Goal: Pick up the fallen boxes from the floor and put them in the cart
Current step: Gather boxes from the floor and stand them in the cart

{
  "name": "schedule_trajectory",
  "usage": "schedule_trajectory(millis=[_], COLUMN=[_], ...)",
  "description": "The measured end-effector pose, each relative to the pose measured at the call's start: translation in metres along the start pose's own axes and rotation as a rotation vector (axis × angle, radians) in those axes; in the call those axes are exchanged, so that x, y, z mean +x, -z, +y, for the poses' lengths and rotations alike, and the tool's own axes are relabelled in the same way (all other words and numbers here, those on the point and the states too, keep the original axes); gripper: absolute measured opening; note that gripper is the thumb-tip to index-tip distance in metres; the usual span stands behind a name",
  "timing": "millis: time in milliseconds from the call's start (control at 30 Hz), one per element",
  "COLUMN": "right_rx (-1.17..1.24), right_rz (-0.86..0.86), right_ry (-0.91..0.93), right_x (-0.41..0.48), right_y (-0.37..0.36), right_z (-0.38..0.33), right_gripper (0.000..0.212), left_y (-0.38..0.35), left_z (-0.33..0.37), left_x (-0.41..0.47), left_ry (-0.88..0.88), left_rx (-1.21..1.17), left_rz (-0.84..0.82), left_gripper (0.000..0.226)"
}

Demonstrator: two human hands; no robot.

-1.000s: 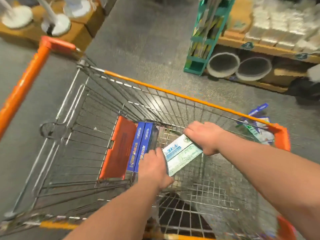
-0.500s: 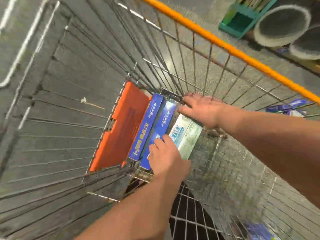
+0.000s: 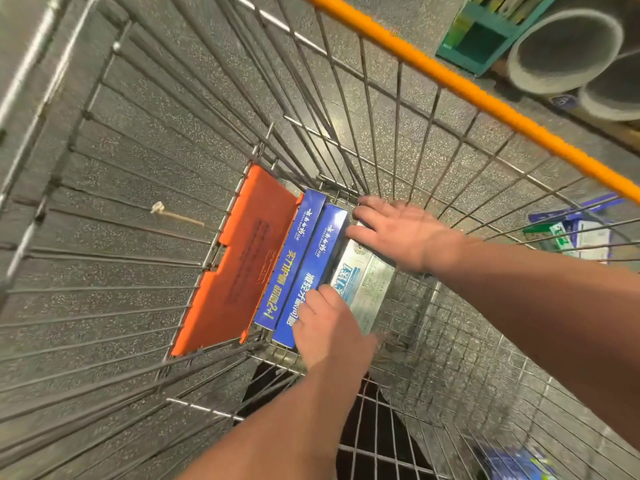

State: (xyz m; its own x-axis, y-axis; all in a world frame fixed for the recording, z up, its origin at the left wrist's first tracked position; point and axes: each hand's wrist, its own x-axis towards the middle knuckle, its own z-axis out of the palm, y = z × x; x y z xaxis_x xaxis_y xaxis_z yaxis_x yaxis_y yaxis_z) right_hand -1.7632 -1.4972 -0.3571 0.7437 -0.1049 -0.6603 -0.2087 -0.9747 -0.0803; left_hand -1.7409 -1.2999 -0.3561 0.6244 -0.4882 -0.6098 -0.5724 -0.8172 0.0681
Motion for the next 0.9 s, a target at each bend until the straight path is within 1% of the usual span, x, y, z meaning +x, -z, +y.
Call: schedule_trajectory(millis=[67, 200, 233, 267, 300, 333, 433, 467, 567, 600, 667, 733, 800, 833, 900], right_rx=[0.002, 0.017, 0.050, 0.143, 0.183, 0.207, 0.304, 0.305, 0.136, 0.102, 0.107, 0.132, 0.160, 0.173, 0.198], right_rz=[0.024, 0.039, 0.011, 0.018, 0.042, 0.080, 0.154, 0.153, 0.095, 0.074, 0.048, 0.049, 0.078, 0.093, 0.131], right_ry=[0.035, 0.016, 0.008, -0.015, -0.030, -0.052, -0.173, -0.192, -0.171, -0.157, -0.120, -0.086, -0.082, -0.099, -0.137], right_x=[0.009, 0.015, 0.014, 0.013, 0.010, 0.008, 0.005, 0.003, -0.005, -0.010, -0.023, -0.039, -0.063, -0.076, -0.107], right_y=[-0.003, -0.016, -0.021, -0.024, -0.027, -0.030, -0.035, -0.032, -0.010, -0.001, 0.021, 0.043, 0.069, 0.082, 0.109], right_z=[-0.009, -0.012, -0.012, -0.013, -0.013, -0.013, -0.017, -0.019, -0.024, -0.026, -0.027, -0.027, -0.028, -0.030, -0.034], right_gripper=[0.111, 0.106, 0.099, 0.086, 0.074, 0.070, 0.086, 0.088, 0.092, 0.094, 0.090, 0.078, 0.065, 0.064, 0.071], left_y=[-0.008, -0.016, -0.018, -0.021, -0.023, -0.024, -0.024, -0.023, -0.016, -0.010, 0.010, 0.040, 0.076, 0.095, 0.132], left_z=[-0.011, -0.018, -0.020, -0.022, -0.023, -0.024, -0.027, -0.028, -0.031, -0.032, -0.032, -0.033, -0.032, -0.031, -0.028], left_x=[0.002, -0.006, -0.008, -0.010, -0.011, -0.011, -0.010, -0.011, -0.013, -0.014, -0.016, -0.022, -0.032, -0.037, -0.050], left_ry=[-0.003, -0.021, -0.023, -0.028, -0.035, -0.040, -0.048, -0.053, -0.084, -0.089, -0.092, -0.105, -0.110, -0.123, -0.193], left_rx=[0.017, 0.023, 0.038, 0.055, 0.071, 0.085, 0.105, 0.106, 0.079, 0.061, 0.042, 0.080, 0.115, 0.126, 0.135], left_rz=[0.034, 0.066, 0.066, 0.065, 0.061, 0.055, 0.058, 0.057, 0.059, 0.053, 0.023, 0.004, -0.006, -0.014, -0.017], left_gripper=[0.101, 0.096, 0.094, 0.091, 0.088, 0.085, 0.082, 0.083, 0.084, 0.083, 0.076, 0.068, 0.066, 0.066, 0.064])
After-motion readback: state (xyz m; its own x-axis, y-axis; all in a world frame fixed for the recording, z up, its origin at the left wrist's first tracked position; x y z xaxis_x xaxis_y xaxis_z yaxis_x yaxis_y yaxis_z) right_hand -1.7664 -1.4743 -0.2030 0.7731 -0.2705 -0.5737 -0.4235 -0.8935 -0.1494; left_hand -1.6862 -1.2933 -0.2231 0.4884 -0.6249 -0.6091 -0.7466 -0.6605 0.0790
